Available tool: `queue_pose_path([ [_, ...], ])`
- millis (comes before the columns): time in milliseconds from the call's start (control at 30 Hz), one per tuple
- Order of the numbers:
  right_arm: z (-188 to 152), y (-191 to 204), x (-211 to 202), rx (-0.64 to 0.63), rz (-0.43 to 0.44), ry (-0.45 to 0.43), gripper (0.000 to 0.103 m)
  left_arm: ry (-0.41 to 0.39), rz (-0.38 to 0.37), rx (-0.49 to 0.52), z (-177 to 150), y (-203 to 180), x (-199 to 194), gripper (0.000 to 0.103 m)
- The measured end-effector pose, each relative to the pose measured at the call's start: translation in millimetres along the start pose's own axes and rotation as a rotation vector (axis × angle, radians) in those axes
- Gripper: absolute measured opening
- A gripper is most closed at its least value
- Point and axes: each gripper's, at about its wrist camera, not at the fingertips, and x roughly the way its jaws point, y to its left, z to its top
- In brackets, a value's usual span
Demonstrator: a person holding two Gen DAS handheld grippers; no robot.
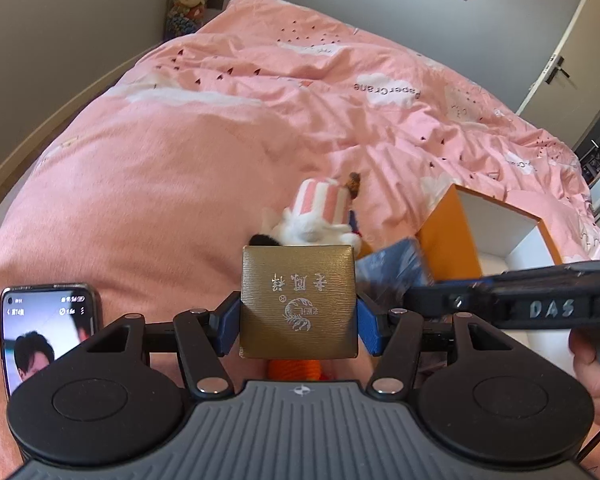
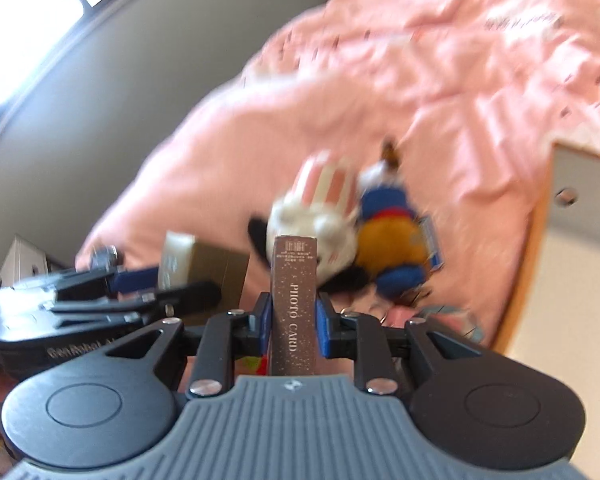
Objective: Organize objects
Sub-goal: 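Grasp the brown PHOTO CARD box with the right tool while the left tool lifts the gold box, then carry the gold box and photo card box into the orange box with both tools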
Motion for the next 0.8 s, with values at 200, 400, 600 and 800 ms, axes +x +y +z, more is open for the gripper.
queue_pose_path([
  [200,-7.3,-29.0,-56.1,0.054,-0.05,-0.168,0.024,-0.046,-0.083,0.098,7.2,-43.3,-10.3,0.067],
  [400,-29.3,-64.3,-107.0,0.112,-0.171,-0.261,0.024,-0.066,-0.21,0.341,0.8,-117.2,-3.5,0.067],
  [600,-59.9,-107.3,-125.6,0.204,-0.302,-0.262,0.024,-0.036,-0.298,0.606,-19.0,-188.8,24.6,0.067],
  [800,-86.7,-137.8,-123.6,0.257,-0.406,-0.229,0.024,0.103,-0.287,0.878,-49.0,-234.2,71.4,0.067],
])
